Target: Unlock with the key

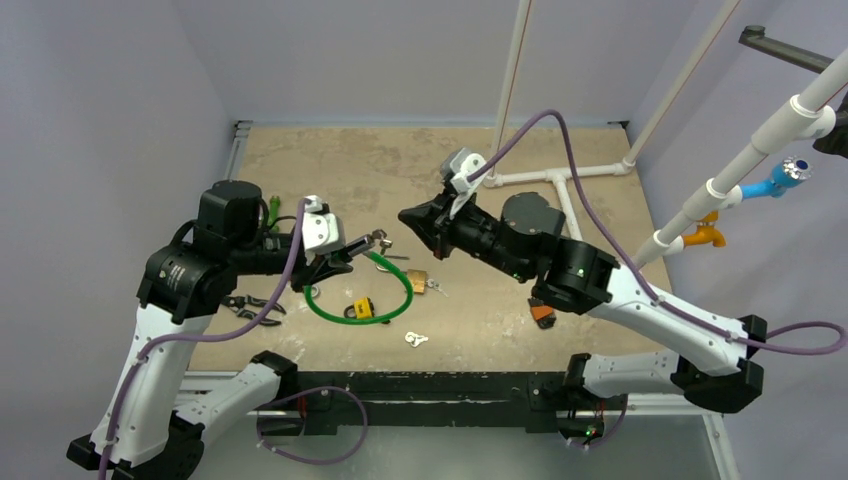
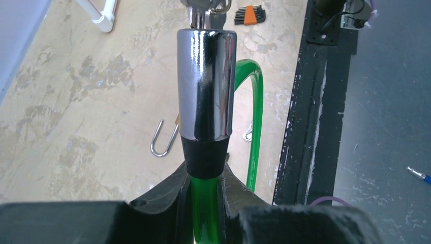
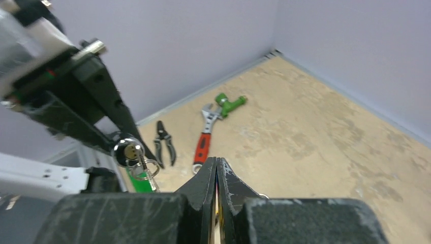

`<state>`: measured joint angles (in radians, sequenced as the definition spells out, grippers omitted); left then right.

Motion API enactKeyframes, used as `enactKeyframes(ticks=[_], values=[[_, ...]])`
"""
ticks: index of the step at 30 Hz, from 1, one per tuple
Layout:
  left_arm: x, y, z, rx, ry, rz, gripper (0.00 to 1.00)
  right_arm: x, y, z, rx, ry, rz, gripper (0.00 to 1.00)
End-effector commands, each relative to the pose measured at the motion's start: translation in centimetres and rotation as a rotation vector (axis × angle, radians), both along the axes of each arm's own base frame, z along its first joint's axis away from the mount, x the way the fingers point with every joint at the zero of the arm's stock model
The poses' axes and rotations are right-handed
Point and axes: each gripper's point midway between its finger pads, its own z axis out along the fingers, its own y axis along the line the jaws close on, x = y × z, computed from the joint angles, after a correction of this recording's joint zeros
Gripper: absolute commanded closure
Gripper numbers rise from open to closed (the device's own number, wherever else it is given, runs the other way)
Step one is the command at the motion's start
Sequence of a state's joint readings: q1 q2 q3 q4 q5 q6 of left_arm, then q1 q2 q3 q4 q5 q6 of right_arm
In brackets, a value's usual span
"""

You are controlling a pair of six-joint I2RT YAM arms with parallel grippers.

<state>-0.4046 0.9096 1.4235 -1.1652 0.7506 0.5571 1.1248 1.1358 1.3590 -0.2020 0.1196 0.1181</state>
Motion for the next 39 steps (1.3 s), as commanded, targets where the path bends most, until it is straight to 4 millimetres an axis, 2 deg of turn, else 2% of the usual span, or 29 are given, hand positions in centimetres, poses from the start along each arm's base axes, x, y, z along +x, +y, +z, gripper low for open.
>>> enactKeyframes(ticks=[1, 7, 15, 20, 30, 39], values=[[1.6, -0.5, 2.4, -0.067, 0.013, 0.101, 1.0, 2.7, -0.1, 0.0, -0.057, -0.067, -0.21, 1.0], [1.5, -0.5, 0.3, 0.001, 0.06, 0.116, 1.0, 3.2, 0.2, -0.2, -0.159, -0.179, -0.34, 1.0], [1.2, -0.3, -0.6, 0.032, 0.09, 0.113, 1.0, 3.7, -0.7, 0.0, -0.248, -0.282, -0.429, 1.0], [1.1, -0.3, -0.8, 0.043, 0.09, 0.109, 1.0, 3.1, -0.3, 0.2, -0.286, -0.339, -0.415, 1.0], [0.8, -0.3, -0.9, 0.049, 0.096, 0.096, 1.0, 0.2, 2.9, -0.6, -0.351, -0.44, -0.322, 1.0], [0.9, -0.5, 0.2, 0.032, 0.069, 0.085, 1.0, -2.6, 5.8, -2.9, -0.414, -0.482, -0.201, 1.0]])
